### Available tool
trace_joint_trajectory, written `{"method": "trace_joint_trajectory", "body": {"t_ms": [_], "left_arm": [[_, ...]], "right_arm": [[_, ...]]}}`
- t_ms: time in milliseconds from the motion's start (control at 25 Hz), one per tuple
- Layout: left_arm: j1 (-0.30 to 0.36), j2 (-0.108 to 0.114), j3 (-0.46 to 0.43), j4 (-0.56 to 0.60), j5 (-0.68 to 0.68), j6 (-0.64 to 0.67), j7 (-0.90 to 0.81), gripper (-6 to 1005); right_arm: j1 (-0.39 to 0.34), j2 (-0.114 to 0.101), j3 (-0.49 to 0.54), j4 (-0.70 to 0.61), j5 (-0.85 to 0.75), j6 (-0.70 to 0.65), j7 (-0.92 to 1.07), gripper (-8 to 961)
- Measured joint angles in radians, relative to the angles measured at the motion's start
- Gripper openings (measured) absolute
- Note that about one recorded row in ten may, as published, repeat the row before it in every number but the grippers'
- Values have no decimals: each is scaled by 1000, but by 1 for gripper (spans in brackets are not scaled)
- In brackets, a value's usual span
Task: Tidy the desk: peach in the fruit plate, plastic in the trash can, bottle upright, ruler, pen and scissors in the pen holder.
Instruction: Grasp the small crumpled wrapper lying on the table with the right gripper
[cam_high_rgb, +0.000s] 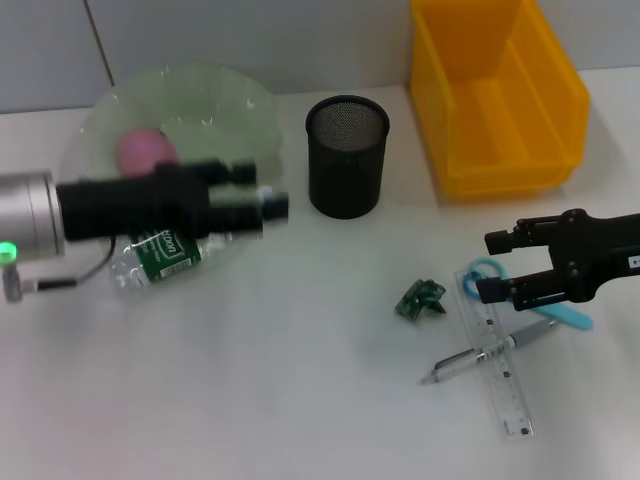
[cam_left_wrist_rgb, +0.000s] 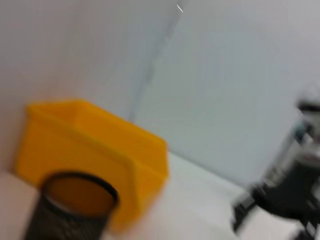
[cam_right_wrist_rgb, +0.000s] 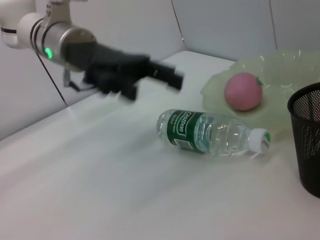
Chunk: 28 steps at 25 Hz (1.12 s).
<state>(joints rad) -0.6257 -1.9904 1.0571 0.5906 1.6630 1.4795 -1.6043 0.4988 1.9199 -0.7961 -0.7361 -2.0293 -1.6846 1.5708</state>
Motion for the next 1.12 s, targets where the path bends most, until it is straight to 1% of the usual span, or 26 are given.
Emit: {"method": "trace_joint_trajectory", "body": {"t_ms": [80,120,160,240,280,320,400,440,480,520,560,600,640,680,720,760,880,920,960,1040,1080,1120], "left_arm": [[6,-1,5,7,56,36,17,832],[6,-1,5,7,56,36,17,832],[9,-4,8,11,87,46,29,832],[19,-20,5,16,153,47,61,832],[19,-20,5,16,153,47,61,832],[22,-27,1,17,165,43,70,832],[22,-27,1,17,165,43,70,832],[23,-31,-1,18,171,41,77,832],[24,-36,-6,18,171,40,93,832],[24,-37,-7,18,170,40,95,832],[24,-37,-7,18,170,40,95,832],[24,-38,-9,18,170,39,97,832],[22,-38,-10,18,170,38,99,832],[21,-39,-10,18,170,38,99,832],[19,-39,-11,18,171,38,100,832],[19,-39,-11,18,171,38,100,832],[18,-40,-11,18,175,33,100,832],[20,-41,-11,17,175,27,100,832],[20,-41,-11,17,175,27,100,832],[21,-41,-11,17,175,26,100,832],[23,-41,-13,17,174,24,101,832],[24,-41,-14,17,174,23,101,832]], "right_arm": [[0,-1,-1,-1,0,-1,0,812],[0,-2,-1,-1,0,-2,0,812],[1,-3,-2,-1,0,-2,0,812],[1,-5,-4,-2,0,-3,0,812],[2,-6,-6,-2,0,-3,2,812],[3,-6,-8,-3,-2,-3,4,812],[10,-6,-11,-14,-5,-9,16,812],[13,-4,-14,-29,-7,-16,29,811],[17,-1,-17,-51,-9,-24,52,811],[29,8,-29,-147,-24,-39,144,811],[39,12,-34,-205,-42,-40,209,811],[39,12,-34,-205,-42,-40,209,811],[55,17,-45,-270,-75,-41,288,811],[68,18,-55,-308,-100,-44,340,811],[114,18,-92,-375,-168,-58,450,811],[114,18,-92,-375,-168,-58,450,811],[194,16,-149,-399,-270,-81,547,811],[250,28,-179,-394,-352,-82,581,811],[250,28,-179,-394,-352,-82,581,811],[298,48,-195,-381,-431,-76,588,811],[320,62,-199,-373,-473,-71,588,811],[351,86,-204,-360,-540,-57,576,811]]}}
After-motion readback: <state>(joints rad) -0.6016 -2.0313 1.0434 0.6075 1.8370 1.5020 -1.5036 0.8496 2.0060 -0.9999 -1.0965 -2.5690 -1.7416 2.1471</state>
